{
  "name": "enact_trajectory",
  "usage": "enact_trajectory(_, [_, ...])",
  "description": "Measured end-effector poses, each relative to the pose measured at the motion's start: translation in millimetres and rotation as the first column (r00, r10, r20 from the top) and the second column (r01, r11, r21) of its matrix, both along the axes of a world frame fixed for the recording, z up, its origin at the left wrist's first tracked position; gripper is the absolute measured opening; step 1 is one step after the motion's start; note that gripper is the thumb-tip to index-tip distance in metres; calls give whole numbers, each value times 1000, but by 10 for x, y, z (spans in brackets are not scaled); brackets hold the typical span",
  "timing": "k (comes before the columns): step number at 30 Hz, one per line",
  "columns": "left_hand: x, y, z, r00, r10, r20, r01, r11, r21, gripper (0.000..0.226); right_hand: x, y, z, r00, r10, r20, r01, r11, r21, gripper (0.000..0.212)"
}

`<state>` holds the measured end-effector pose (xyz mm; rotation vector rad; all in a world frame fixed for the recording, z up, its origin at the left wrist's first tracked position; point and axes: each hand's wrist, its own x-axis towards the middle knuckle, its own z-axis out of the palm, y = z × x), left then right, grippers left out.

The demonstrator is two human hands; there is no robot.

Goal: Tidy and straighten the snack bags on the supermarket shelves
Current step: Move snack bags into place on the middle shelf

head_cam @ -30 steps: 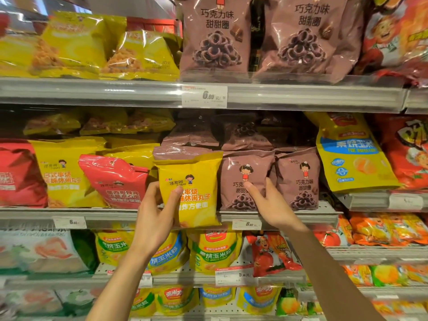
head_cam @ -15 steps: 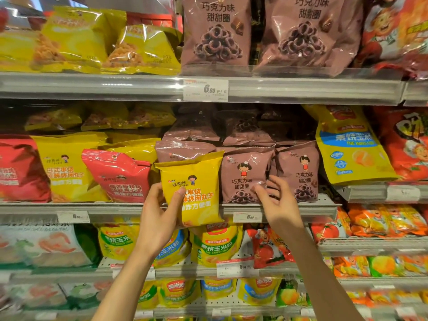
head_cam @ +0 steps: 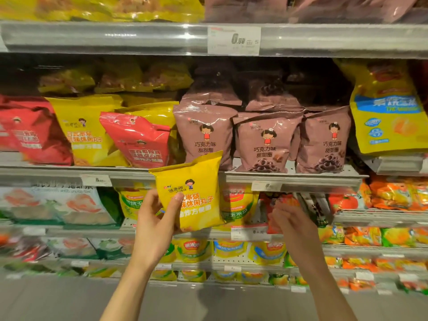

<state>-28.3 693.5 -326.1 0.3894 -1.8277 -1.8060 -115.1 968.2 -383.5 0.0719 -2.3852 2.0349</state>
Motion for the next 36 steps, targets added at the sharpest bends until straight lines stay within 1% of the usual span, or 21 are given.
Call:
enact_trajectory(3, [137,-159,-27,1000,7,17,-7,1000,24,17,65,-115,-70,999,-24,31,24,1000,-4,17])
enact_trajectory(5, [217,-314,-44,1000,12,17,-13,999,41,23,124,-216,-76,999,-45,23,45,999,-2,13])
enact_trajectory(10, [372,-856,-67,1000,-26,9,26,999,22,21,340,-654,-81,991,-125,-41,124,992,-22,9])
enact_trajectory(12, [437,-1153,-90,998,-59,13,60,998,-21,20,456,-929,-53,986,-156,-67,155,988,-24,11])
enact_trajectory(14, [509,-1463,-100,997,-73,5,73,996,-58,20,568,-1215,-26,981,-184,-67,182,983,-31,15])
enact_trajectory(16, [561,-1756,-97,997,-70,-39,67,994,-83,20,688,-1477,0,980,-190,-52,188,981,-51,12])
enact_trajectory(17, [578,-1892,-100,997,-65,-45,61,994,-86,19,749,-1585,12,981,-190,-44,189,981,-39,14])
enact_trajectory(19, [611,-2145,-122,997,-76,-1,76,996,-51,19,887,-1782,31,978,-206,-42,205,979,-23,17])
enact_trajectory(21, [651,-2370,-126,994,-106,26,106,994,-28,23,1032,-1973,97,972,-228,-53,226,974,-27,11])
enact_trajectory(23, [685,-2537,-119,993,-119,21,120,992,-33,29,1134,-2128,179,972,-226,-65,225,974,-18,11])
enact_trajectory(25, [695,-2639,-79,992,-129,-2,129,992,-5,31,1177,-2240,272,976,-202,-82,203,979,0,12])
enact_trajectory(28, [679,-2731,-31,991,-130,4,130,991,-22,32,1142,-2362,417,978,-188,-88,191,981,24,12])
enact_trajectory(31, [636,-2761,14,994,-109,-10,109,994,-6,29,968,-2446,522,980,-168,-108,171,985,26,11])
enact_trajectory(33, [585,-2762,55,996,-82,-22,81,996,-47,29,809,-2481,571,977,-172,-125,178,983,41,11])
enact_trajectory(35, [525,-2768,114,996,-77,-36,75,995,-59,23,605,-2508,640,971,-171,-165,184,981,67,13])
enact_trajectory(36, [488,-2774,144,996,-81,-44,79,995,-55,20,487,-2524,691,969,-160,-188,179,980,89,17])
